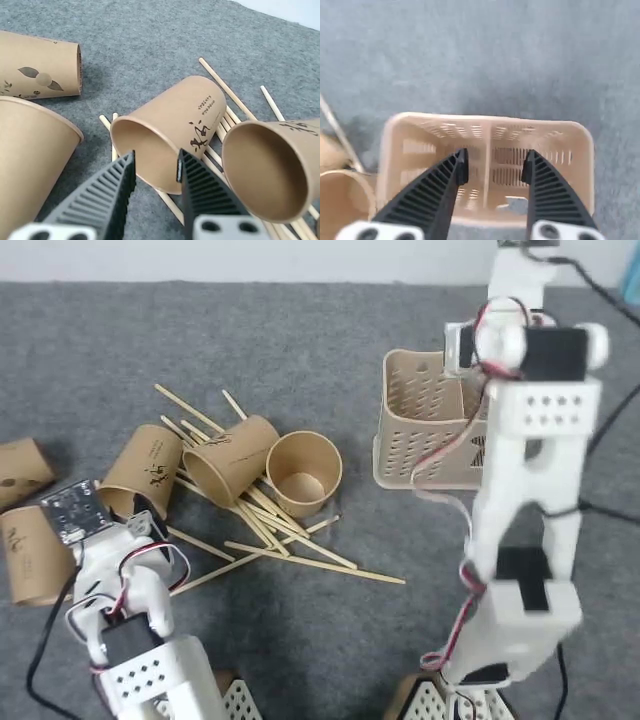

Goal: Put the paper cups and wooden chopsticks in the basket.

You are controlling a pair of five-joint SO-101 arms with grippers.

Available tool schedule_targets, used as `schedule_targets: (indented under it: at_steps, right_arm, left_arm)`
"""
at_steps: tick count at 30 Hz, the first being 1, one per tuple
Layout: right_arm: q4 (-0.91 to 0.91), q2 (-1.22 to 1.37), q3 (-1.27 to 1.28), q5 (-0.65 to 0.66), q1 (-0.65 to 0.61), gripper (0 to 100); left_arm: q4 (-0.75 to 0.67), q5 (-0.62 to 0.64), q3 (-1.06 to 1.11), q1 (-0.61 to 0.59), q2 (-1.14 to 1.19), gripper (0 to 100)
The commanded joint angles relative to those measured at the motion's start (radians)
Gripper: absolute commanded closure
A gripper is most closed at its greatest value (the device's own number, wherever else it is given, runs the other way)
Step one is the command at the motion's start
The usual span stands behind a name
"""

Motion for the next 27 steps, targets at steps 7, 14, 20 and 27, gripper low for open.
schedule_targets:
  at_steps: [7,14,20,27]
  right_arm:
    - [0.039,-0.348,0.377,-0.011,-0.337,88.2]
    - [0.013,-0.251,0.491,-0.061,-0.390,88.1]
    - [-0.013,-0.065,0.488,-0.107,-0.398,88.0]
    - [-0.051,0.038,0.488,-0.137,-0.470,80.1]
  left_arm:
    - [-0.011,-0.012,-0.007,0.002,-0.014,86]
    - [-0.011,-0.012,-0.007,0.002,-0.014,86]
    - [-0.011,-0.012,-0.007,0.002,-0.014,86]
    - [-0.011,-0.012,-0.007,0.002,-0.014,86]
